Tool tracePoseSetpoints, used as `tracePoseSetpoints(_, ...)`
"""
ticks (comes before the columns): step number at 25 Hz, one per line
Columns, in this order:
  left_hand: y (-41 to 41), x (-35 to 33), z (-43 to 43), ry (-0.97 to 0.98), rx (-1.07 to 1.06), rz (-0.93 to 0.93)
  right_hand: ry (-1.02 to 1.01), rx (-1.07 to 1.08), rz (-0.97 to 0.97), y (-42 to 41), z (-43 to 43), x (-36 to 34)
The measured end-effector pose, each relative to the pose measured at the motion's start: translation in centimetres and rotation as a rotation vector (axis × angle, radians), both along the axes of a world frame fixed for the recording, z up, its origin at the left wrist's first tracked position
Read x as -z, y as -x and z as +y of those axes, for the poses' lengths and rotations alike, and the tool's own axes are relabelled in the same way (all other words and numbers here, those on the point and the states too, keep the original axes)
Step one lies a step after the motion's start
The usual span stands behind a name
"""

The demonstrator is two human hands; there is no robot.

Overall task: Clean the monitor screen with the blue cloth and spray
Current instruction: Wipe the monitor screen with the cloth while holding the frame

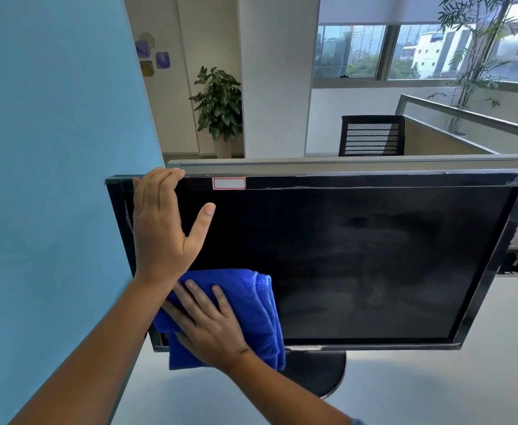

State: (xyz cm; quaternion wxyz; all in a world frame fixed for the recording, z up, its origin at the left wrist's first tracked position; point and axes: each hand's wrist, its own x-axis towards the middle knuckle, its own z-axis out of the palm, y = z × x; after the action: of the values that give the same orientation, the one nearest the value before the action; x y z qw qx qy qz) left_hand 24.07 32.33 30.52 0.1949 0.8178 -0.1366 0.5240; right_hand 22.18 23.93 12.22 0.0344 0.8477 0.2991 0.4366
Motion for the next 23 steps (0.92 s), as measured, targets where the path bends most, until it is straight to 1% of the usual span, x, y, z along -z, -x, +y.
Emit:
tracePoseSetpoints(4, 0.0, 0.0, 0.0, -0.008, -0.005, -0.002, -0.038, 0.079, 0.012, 0.6, -3.9, 0.9)
tracePoseSetpoints(8, 0.1, -0.1, 0.0, -0.011, -0.01, 0.01, -0.111, 0.198, 0.036, 1.0, -9.9, 1.8)
tracePoseSetpoints(12, 0.2, -0.2, -0.3, 0.002, -0.027, 0.011, -0.17, 0.383, -0.037, 1.2, -17.3, 2.5)
tracePoseSetpoints(15, 0.1, -0.2, -0.5, 0.005, -0.034, 0.007, -0.214, 0.472, -0.085, 1.4, -21.8, 2.8)
tracePoseSetpoints(20, 0.1, -0.2, -0.5, -0.003, -0.036, -0.008, -0.332, 0.603, -0.089, 1.6, -26.6, 3.3)
tracePoseSetpoints(23, 0.1, -0.2, -0.5, -0.009, -0.033, -0.003, -0.438, 0.679, -0.057, 1.6, -28.2, 3.2)
